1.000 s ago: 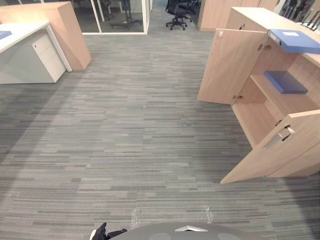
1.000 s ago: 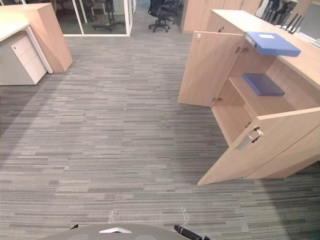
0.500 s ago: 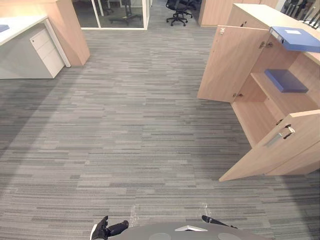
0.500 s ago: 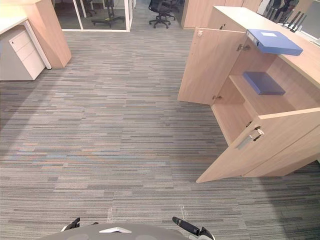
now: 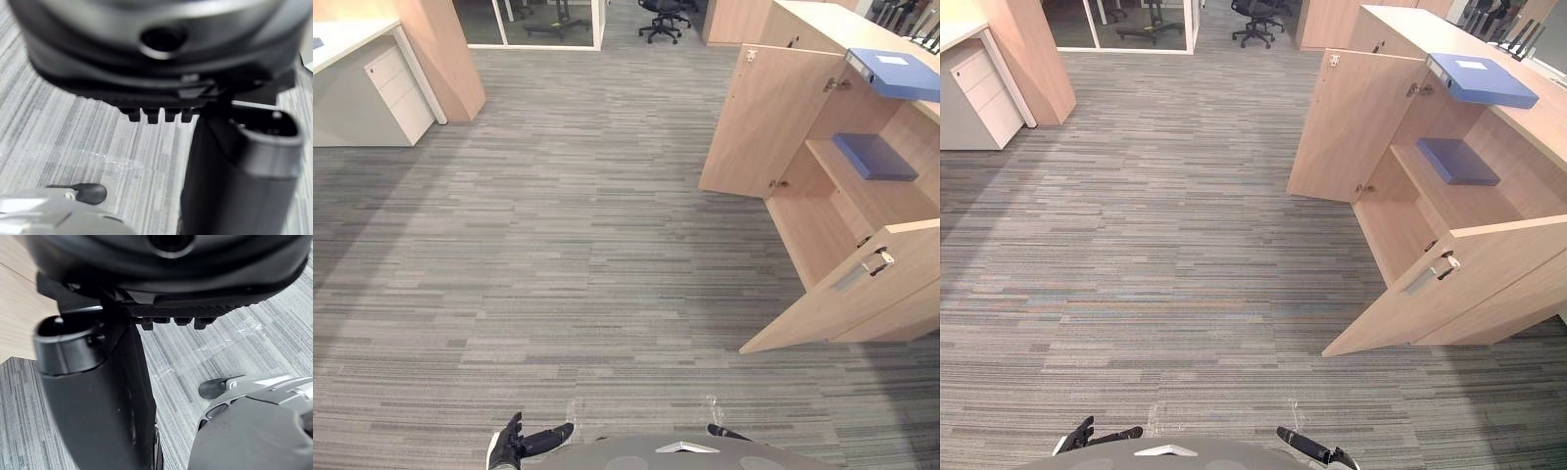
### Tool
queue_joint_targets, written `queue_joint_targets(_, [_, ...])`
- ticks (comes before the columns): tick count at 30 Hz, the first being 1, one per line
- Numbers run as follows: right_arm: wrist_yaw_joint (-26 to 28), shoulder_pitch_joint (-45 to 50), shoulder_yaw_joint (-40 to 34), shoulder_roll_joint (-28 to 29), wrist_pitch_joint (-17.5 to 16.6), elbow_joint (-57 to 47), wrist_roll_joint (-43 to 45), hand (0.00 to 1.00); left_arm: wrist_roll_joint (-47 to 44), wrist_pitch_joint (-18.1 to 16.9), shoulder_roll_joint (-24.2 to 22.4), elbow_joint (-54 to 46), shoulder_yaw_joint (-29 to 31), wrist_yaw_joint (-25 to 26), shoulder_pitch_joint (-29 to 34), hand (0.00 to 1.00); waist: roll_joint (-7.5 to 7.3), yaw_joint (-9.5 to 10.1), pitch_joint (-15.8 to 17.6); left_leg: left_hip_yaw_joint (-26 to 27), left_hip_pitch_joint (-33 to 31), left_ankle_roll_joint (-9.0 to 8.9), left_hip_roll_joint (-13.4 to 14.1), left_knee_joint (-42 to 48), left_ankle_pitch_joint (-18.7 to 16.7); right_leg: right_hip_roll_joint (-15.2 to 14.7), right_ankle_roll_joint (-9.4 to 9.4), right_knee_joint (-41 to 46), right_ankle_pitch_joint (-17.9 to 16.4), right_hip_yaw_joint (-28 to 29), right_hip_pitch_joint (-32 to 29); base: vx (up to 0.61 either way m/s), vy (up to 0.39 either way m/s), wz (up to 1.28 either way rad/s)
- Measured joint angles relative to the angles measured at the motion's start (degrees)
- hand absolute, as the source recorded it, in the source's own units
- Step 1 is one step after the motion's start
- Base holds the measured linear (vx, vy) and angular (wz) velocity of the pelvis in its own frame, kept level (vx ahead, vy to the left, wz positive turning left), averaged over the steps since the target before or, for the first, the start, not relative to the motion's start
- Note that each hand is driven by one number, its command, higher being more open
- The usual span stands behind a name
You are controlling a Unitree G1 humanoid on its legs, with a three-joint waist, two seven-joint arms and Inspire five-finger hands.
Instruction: Walk over to the cabinet, pick up the folder, carry it to the office cabinet, place the folder inside the office cabinet, then close the office cabinet door
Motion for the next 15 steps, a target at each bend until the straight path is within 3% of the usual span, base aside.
queue_joint_targets(15, [0.1, -0.5, 1.2, 0.0, -0.2, 0.0, -0.1, 1.0, 3.8, -0.1, 0.2, 1.7, 0.0, 1.7, -0.7, 1.0, -0.36, -0.11, 0.2, -0.2, 0.1, 0.21, 0.0, 0.0, 0.2, 0.0, 0.2, -0.3, -0.1, -0.3, 0.2, -0.03, -0.008, 0.0])
